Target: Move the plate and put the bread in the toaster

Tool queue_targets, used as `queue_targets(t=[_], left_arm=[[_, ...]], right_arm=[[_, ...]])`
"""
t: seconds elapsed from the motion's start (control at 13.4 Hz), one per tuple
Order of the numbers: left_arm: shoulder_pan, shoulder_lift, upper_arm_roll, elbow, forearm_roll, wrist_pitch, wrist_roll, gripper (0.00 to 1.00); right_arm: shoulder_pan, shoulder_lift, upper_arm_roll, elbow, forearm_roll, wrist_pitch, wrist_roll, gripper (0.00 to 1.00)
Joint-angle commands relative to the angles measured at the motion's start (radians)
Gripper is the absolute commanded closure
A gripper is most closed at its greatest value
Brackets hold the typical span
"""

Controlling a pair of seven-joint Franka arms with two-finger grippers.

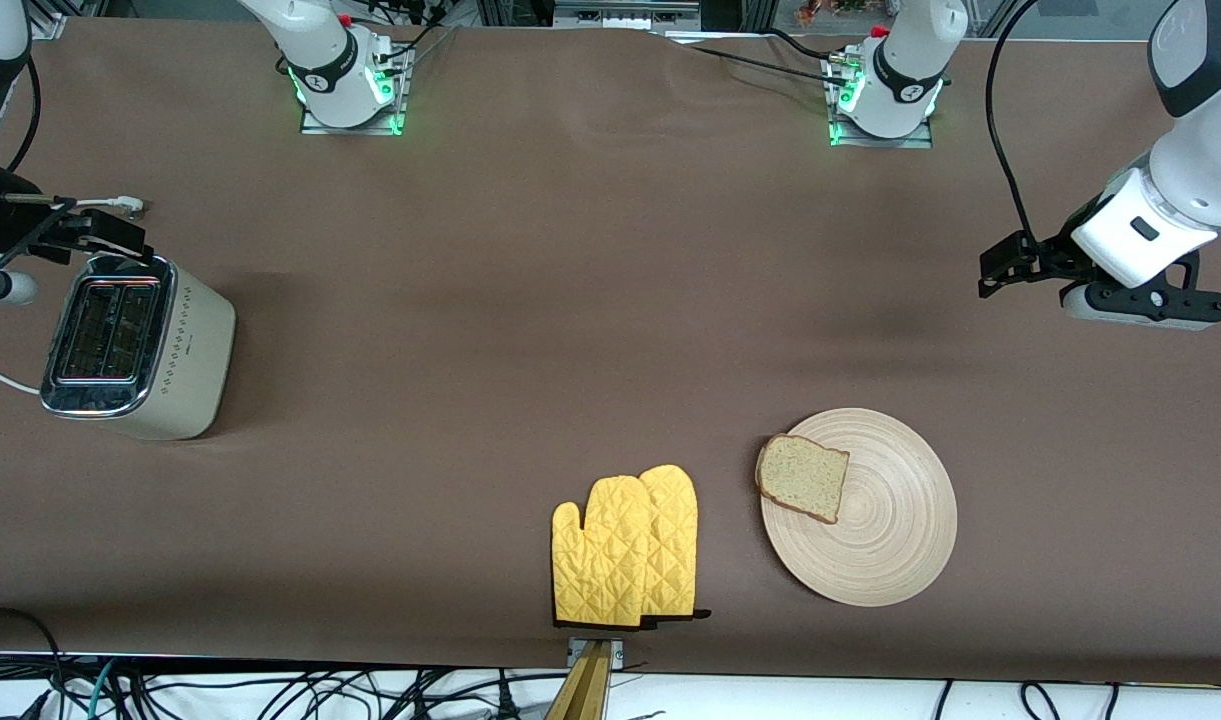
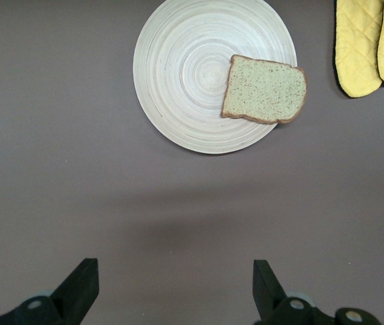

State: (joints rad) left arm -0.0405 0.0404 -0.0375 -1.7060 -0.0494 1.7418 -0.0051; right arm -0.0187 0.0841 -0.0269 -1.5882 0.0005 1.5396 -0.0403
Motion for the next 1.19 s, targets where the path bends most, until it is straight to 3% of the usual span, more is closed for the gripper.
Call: queue_targets(t=[0.0,0.52,1.12], left_arm=[[-0.006,-0.016,0.007,-0.009,0.02,-0.011,-0.001,0.0],[0.034,0.009,0.007,0.006,-0.006,-0.011,0.001,0.0],[0.241,0.289,0.005,0.141,-0.275,-0.007,0.094,0.0]], right_arm=[[-0.001,0.006,0.001,0.019,-0.007,-0.006,0.007,0.0],[0.0,0.006,0.001,0.019,-0.007,-0.004,0.007,0.0],[0.0,0.006,0.001,0.019,-0.007,-0.006,0.007,0.0]])
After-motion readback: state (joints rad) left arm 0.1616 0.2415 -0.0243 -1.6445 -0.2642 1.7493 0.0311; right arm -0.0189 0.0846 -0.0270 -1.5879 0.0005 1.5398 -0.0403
